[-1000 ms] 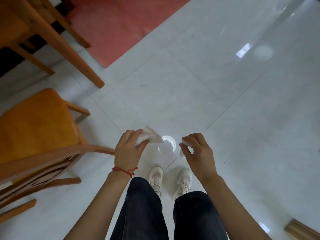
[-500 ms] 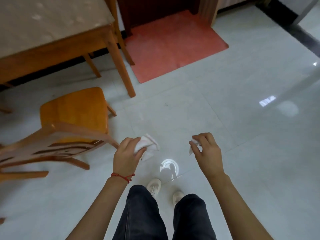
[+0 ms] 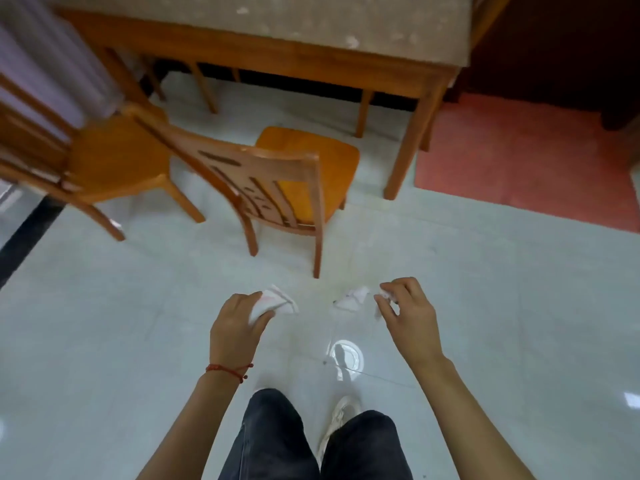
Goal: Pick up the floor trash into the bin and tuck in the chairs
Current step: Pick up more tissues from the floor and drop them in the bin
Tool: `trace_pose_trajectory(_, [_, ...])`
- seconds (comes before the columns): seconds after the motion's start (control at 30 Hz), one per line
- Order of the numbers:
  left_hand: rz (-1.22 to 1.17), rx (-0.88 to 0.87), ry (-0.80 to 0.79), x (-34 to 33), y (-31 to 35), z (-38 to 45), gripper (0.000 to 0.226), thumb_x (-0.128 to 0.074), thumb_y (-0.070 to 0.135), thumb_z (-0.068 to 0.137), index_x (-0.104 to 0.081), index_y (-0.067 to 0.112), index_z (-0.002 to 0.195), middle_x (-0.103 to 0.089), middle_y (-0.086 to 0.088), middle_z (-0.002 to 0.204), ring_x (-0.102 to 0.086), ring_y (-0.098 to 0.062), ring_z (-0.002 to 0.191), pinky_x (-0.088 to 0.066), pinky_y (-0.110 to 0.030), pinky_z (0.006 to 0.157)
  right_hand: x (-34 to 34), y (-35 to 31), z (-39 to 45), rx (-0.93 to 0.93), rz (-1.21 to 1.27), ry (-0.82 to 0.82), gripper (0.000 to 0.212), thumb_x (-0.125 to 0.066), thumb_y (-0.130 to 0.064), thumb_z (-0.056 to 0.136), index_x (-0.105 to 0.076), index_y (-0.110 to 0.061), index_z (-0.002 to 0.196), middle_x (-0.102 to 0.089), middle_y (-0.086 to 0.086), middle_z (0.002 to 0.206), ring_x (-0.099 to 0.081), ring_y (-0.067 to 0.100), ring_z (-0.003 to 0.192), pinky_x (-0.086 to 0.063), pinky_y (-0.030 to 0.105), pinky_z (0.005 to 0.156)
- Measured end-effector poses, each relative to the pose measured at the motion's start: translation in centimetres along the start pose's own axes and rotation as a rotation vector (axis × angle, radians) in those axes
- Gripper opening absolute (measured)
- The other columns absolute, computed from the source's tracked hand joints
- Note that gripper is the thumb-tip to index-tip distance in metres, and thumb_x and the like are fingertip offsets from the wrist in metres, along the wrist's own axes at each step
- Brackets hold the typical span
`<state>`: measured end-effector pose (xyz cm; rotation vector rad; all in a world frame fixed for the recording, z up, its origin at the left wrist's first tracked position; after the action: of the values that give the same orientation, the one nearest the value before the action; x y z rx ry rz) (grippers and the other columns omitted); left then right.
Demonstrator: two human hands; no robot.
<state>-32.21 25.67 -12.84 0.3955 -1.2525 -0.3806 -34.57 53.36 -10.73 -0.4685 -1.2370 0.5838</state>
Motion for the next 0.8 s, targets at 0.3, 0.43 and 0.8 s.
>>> trace_pose_trajectory(0.3, [0.049, 0.374, 0.180, 11.2, -12.2, -7.4, 0.025, -0.067, 0.030, 0.078, -0.070, 0.006, 0.087, -0.067, -0.006, 0.080, -0.059, -0.020, 0.075, -0.045, -0.023, 0.061, -11.3, -15.0, 1.0, 0.331, 0.032, -0.260, 0.012, -0.072, -0.006, 0.077, -0.067, -0.004, 0.088, -0.060, 0.009, 0.087, -0.059, 0.019, 0.065, -0.049, 0.023, 0.057])
trace_pose_trajectory(0.43, [0.059, 0.479, 0.250, 16.6, -18.3, -11.5, 0.021, -0.078, 0.015, 0.071, -0.070, 0.006, 0.088, -0.065, -0.007, 0.079, -0.059, -0.024, 0.072, -0.051, -0.031, 0.058, -16.7, -23.2, -0.4, 0.427, 0.068, -0.355, 0.016, -0.073, -0.006, 0.077, -0.067, -0.004, 0.092, -0.061, 0.009, 0.089, -0.059, 0.017, 0.068, -0.045, 0.017, 0.062])
trace_pose_trajectory(0.8, [0.164, 0.732, 0.488, 28.4, -29.4, -20.9, 0.028, -0.081, 0.006, 0.063, -0.068, -0.001, 0.087, -0.062, -0.015, 0.075, -0.060, -0.032, 0.064, -0.049, -0.033, 0.052, -29.2, -41.8, -5.6, 0.684, 0.219, -0.583, 0.012, -0.070, -0.006, 0.080, -0.067, -0.004, 0.091, -0.058, 0.006, 0.090, -0.051, 0.007, 0.070, -0.042, 0.019, 0.062])
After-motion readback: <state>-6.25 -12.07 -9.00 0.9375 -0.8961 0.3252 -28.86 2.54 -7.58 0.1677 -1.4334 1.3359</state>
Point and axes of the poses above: each hand's wrist, its own z-axis towards the middle knuckle, its own x-axis out of the back of the hand, y = z × x, the point moved 4 cm from there along z, towards the middle knuckle
